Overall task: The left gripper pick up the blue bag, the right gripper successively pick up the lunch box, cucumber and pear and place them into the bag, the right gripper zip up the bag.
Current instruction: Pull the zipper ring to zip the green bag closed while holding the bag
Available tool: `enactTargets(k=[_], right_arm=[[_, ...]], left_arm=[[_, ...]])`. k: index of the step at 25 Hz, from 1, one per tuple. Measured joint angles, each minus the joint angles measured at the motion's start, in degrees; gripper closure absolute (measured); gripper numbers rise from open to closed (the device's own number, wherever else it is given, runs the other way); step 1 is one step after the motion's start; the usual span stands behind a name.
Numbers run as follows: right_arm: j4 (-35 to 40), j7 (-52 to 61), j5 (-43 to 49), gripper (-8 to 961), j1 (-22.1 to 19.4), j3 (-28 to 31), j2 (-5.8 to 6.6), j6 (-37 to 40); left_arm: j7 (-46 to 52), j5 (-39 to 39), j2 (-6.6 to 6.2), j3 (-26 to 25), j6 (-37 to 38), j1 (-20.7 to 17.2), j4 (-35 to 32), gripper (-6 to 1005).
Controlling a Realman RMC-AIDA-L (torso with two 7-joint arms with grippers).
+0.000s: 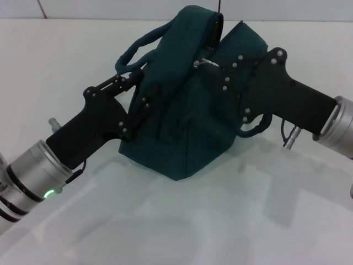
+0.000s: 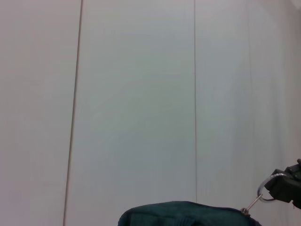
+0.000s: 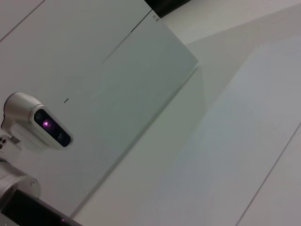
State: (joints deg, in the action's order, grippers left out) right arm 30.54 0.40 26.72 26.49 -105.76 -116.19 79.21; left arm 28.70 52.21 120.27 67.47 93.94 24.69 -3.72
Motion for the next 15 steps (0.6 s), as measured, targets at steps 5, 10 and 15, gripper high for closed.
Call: enactTargets(k=[5, 10, 15], right_arm=[[0.01, -0.02, -0.54, 936, -0.07, -0.16, 0.0, 0.0], [0.03, -0.05, -0.6, 936, -0.18, -0.16, 0.0, -0.25], [-0.04, -0.05, -1.53, 936, -0.1, -0.18, 0.0, -0.39]], left_arm=[[-1.81, -0.35, 0.01, 0.04, 0.0, -0.47, -0.04, 609], [-3.38, -0.12, 0.07, 0.46, 0.01, -0.49, -0.04, 723], [-3.78, 3.06, -0.06, 0.54, 0.0, 0.14, -0.3, 893]])
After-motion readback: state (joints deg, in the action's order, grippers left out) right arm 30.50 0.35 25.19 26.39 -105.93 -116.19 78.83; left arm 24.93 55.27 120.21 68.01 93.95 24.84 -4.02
